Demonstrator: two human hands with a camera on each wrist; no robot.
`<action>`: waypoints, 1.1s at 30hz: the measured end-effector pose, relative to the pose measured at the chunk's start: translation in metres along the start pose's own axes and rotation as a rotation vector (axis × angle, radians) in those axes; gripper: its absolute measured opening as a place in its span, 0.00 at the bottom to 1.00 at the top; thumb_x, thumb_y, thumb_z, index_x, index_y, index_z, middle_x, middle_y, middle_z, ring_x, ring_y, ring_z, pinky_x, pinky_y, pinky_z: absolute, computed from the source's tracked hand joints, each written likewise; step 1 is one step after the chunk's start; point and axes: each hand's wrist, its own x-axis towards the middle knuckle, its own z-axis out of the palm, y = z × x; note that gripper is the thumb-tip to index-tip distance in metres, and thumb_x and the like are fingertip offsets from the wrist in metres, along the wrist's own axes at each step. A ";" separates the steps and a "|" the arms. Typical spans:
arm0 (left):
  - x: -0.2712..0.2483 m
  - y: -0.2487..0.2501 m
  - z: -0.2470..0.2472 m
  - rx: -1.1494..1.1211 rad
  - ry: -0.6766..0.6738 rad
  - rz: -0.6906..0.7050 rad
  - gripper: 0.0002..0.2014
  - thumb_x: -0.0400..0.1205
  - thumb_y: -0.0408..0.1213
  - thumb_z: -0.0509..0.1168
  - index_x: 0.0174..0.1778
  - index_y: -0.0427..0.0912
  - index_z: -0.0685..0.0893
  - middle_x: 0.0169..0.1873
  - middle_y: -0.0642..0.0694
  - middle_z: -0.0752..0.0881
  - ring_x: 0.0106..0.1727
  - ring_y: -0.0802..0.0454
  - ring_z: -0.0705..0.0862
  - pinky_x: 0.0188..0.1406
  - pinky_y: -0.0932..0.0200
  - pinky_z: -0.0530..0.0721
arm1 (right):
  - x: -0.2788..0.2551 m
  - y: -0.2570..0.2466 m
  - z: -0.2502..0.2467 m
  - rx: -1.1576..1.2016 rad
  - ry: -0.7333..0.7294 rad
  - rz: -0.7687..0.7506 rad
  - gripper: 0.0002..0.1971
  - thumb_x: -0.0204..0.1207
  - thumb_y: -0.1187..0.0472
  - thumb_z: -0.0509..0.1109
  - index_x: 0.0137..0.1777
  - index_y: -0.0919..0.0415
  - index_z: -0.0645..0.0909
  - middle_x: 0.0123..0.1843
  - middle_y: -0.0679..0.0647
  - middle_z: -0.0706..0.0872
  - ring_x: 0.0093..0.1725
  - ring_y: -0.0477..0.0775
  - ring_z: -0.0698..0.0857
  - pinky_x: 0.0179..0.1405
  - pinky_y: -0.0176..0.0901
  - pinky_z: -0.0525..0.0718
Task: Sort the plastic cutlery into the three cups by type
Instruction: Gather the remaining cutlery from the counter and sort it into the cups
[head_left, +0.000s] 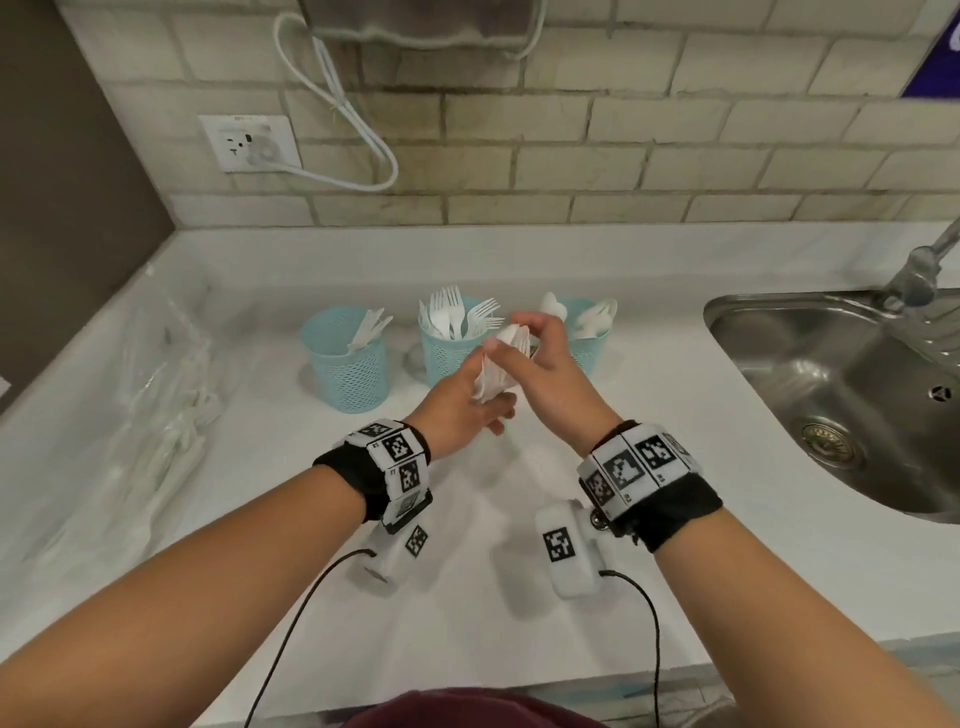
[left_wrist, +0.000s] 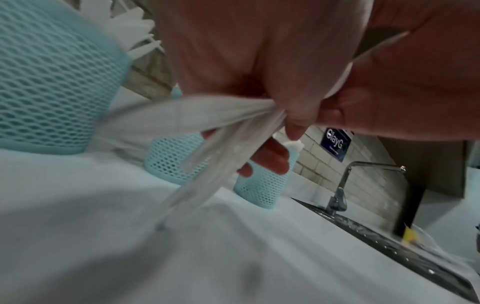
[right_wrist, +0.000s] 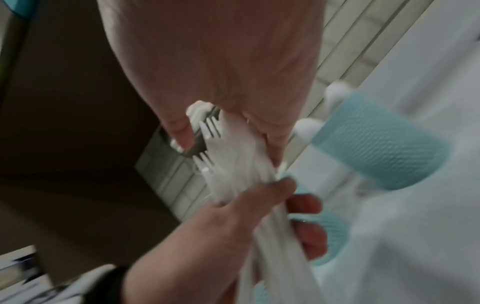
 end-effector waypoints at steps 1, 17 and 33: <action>-0.001 -0.001 -0.002 -0.042 0.043 0.021 0.25 0.81 0.30 0.67 0.72 0.45 0.68 0.41 0.50 0.84 0.37 0.55 0.85 0.39 0.57 0.85 | 0.003 -0.005 0.008 0.003 0.002 -0.042 0.20 0.81 0.55 0.64 0.69 0.59 0.64 0.60 0.53 0.77 0.53 0.49 0.82 0.41 0.33 0.80; -0.004 -0.035 -0.029 -0.176 0.056 -0.135 0.12 0.75 0.29 0.73 0.47 0.49 0.82 0.44 0.48 0.87 0.46 0.53 0.86 0.47 0.64 0.85 | 0.024 0.000 0.040 0.079 -0.202 -0.056 0.24 0.85 0.44 0.48 0.79 0.48 0.60 0.77 0.48 0.68 0.73 0.44 0.73 0.74 0.37 0.68; -0.023 -0.008 -0.053 -0.259 0.214 0.075 0.12 0.83 0.34 0.65 0.61 0.34 0.81 0.28 0.36 0.81 0.25 0.51 0.81 0.31 0.54 0.86 | 0.045 -0.034 0.047 0.228 -0.019 -0.052 0.11 0.80 0.63 0.67 0.53 0.72 0.82 0.43 0.60 0.86 0.35 0.51 0.83 0.31 0.41 0.82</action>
